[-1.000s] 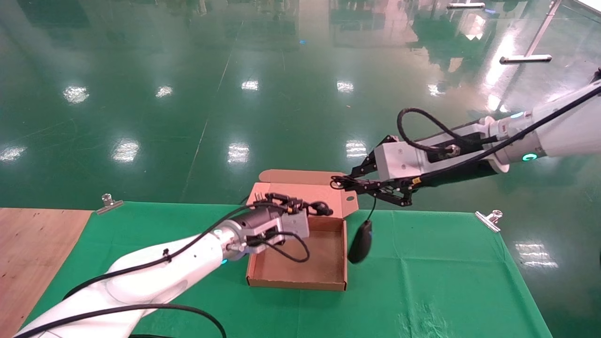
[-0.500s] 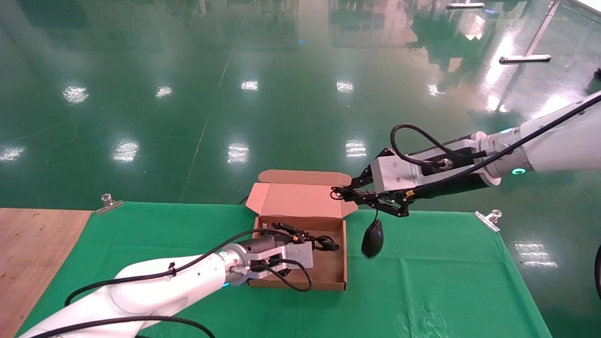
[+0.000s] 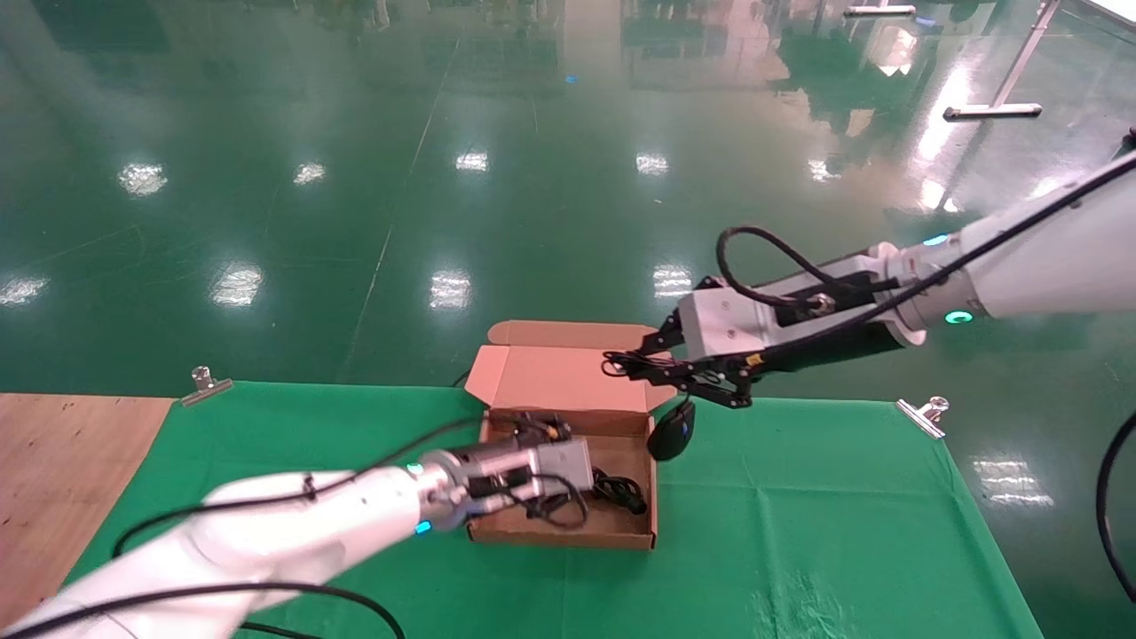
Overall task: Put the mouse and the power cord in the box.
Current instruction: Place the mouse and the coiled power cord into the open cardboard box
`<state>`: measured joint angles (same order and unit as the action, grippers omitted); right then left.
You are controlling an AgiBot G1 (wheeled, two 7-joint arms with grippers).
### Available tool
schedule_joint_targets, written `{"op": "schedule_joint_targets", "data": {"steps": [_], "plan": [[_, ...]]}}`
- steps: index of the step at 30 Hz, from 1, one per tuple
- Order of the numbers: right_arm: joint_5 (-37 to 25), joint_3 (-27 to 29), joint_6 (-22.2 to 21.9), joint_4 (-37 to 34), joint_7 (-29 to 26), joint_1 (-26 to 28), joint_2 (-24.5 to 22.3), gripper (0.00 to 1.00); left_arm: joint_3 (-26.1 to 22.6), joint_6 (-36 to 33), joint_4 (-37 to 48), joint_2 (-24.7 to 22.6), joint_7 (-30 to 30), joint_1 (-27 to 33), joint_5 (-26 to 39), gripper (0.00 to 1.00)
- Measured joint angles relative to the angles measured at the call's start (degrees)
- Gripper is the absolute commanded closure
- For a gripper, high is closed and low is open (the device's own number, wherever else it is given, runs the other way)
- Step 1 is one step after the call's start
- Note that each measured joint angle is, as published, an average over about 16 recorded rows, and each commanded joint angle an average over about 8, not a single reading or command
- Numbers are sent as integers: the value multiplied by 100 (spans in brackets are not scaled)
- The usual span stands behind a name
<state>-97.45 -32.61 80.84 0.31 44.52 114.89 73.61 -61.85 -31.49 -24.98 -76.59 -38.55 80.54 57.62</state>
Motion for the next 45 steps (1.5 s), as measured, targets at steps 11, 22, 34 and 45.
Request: {"op": "schedule_joint_targets", "data": {"steps": [11, 22, 34, 45], "plan": [[-28, -71, -282, 369, -321, -180, 368, 100, 607, -1904, 224, 997, -606, 45, -1059, 0], [74, -464, -826, 1392, -956, -826, 487, 100, 1065, -3184, 860, 1833, -1122, -46, -1703, 0], [397, -1423, -2510, 2376, -1336, -1879, 513, 100, 1367, -4170, 1592, 2307, -1170, -121, -2183, 0], [889, -2486, -3547, 2998, -1587, -2514, 510, 72, 1450, -4389, 2090, 2396, -1266, -101, -2310, 0]]}}
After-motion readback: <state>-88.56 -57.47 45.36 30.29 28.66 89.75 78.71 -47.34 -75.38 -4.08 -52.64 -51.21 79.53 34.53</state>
